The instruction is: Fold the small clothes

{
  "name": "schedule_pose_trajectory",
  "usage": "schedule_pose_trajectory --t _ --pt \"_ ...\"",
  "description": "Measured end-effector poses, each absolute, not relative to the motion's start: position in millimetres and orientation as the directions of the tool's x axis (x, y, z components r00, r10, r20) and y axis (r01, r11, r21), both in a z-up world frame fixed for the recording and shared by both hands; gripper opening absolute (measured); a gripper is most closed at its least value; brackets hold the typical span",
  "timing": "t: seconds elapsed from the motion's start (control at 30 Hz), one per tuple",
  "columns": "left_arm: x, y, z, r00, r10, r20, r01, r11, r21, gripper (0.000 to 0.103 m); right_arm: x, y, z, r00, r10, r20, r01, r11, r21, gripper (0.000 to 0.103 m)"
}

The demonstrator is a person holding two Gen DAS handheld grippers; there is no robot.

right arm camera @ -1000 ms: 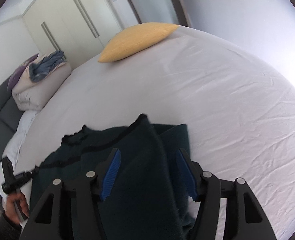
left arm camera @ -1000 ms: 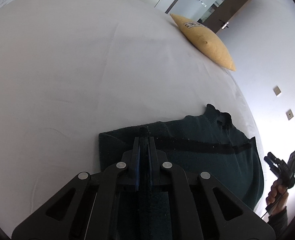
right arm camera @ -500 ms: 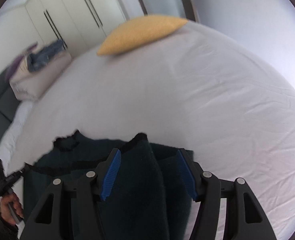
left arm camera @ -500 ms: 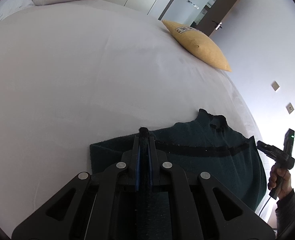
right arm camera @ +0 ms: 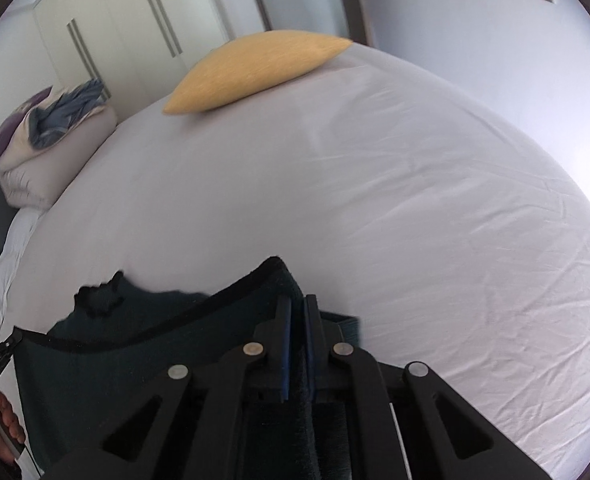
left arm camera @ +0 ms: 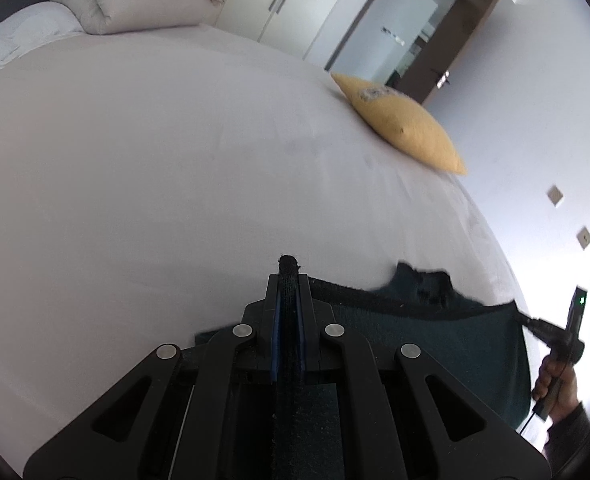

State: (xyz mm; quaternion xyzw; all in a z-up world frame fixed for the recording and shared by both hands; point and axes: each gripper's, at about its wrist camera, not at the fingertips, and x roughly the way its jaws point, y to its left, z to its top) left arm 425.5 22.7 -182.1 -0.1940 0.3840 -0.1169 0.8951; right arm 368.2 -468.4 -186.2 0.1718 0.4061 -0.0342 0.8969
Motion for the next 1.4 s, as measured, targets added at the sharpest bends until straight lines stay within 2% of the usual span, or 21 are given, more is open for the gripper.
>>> schedule_pose_trajectory --t 0.07,0.17,0.33,0.43,0.5,0.53,0.57,0.67,0.87,0.97,1.07,1.13,1.17,1.2,1.23,1.27,1.33,1.4 --pt "429 21 -185 0.67 -0.347 -0.656 0.064 0.908 -0.415 0.005 370 -470 -188 0.674 0.088 -0.733 0.205 0.932 0.299 0.007" --pt "438 23 -206 0.632 -0.333 -0.7 0.033 0.914 -0.405 0.005 377 -462 -208 0.612 0.075 -0.787 0.205 0.946 0.249 0.007" --pt "444 24 -222 0.599 -0.331 -0.729 0.033 0.92 -0.391 0.005 374 -468 -214 0.634 0.083 -0.769 0.232 0.928 0.292 0.007" --pt "444 31 -227 0.592 -0.358 -0.722 0.02 0.902 -0.431 0.007 372 -478 -216 0.645 0.1 -0.757 0.253 0.908 0.335 0.007" --pt "441 40 -225 0.585 -0.383 -0.715 0.015 0.886 -0.463 0.008 366 -489 -215 0.664 0.123 -0.738 0.277 0.876 0.396 0.011" --pt "441 42 -223 0.583 -0.383 -0.716 0.012 0.886 -0.464 0.008 361 -493 -211 0.674 0.1 -0.732 0.297 0.871 0.393 0.011" --pt "438 46 -220 0.587 -0.385 -0.712 0.01 0.883 -0.469 0.008 356 -495 -205 0.684 0.073 -0.726 0.312 0.87 0.381 0.018" --pt "430 57 -207 0.614 -0.349 -0.708 -0.003 0.896 -0.445 0.008 335 -500 -186 0.724 0.038 -0.688 0.327 0.86 0.391 0.02" --pt "400 87 -178 0.686 -0.339 -0.644 -0.05 0.861 -0.506 0.008 308 -456 -158 0.746 0.117 -0.656 0.174 0.917 0.36 0.021" --pt "373 75 -164 0.688 -0.377 -0.62 0.017 0.863 -0.506 0.008 301 -421 -160 0.737 0.143 -0.66 0.088 0.948 0.304 0.027" --pt "353 50 -159 0.67 -0.43 -0.605 0.086 0.854 -0.512 0.008 301 -401 -179 0.699 0.218 -0.681 0.033 0.941 0.336 0.027" --pt "345 28 -163 0.644 -0.448 -0.62 0.135 0.864 -0.485 0.008 299 -392 -190 0.675 0.25 -0.694 0.007 0.939 0.345 0.028" --pt "343 14 -170 0.618 -0.447 -0.647 0.162 0.877 -0.452 0.008 300 -391 -197 0.661 0.261 -0.703 -0.001 0.938 0.348 0.035" --pt "343 2 -181 0.59 -0.425 -0.686 0.172 0.897 -0.408 0.008 301 -391 -207 0.651 0.258 -0.714 0.005 0.939 0.344 0.038" --pt "343 -3 -189 0.575 -0.403 -0.712 0.163 0.909 -0.383 0.008 299 -395 -214 0.655 0.254 -0.711 0.012 0.938 0.346 0.037" --pt "345 -3 -204 0.551 -0.371 -0.747 0.136 0.924 -0.358 0.008 296 -400 -216 0.669 0.267 -0.694 0.003 0.932 0.362 0.031" --pt "341 12 -218 0.554 -0.415 -0.722 0.123 0.898 -0.421 0.008 290 -412 -216 0.678 0.261 -0.687 0.024 0.927 0.375 0.026" --pt "333 21 -218 0.568 -0.41 -0.714 0.12 0.899 -0.421 0.008 283 -425 -210 0.688 0.22 -0.692 0.074 0.927 0.369 0.024"
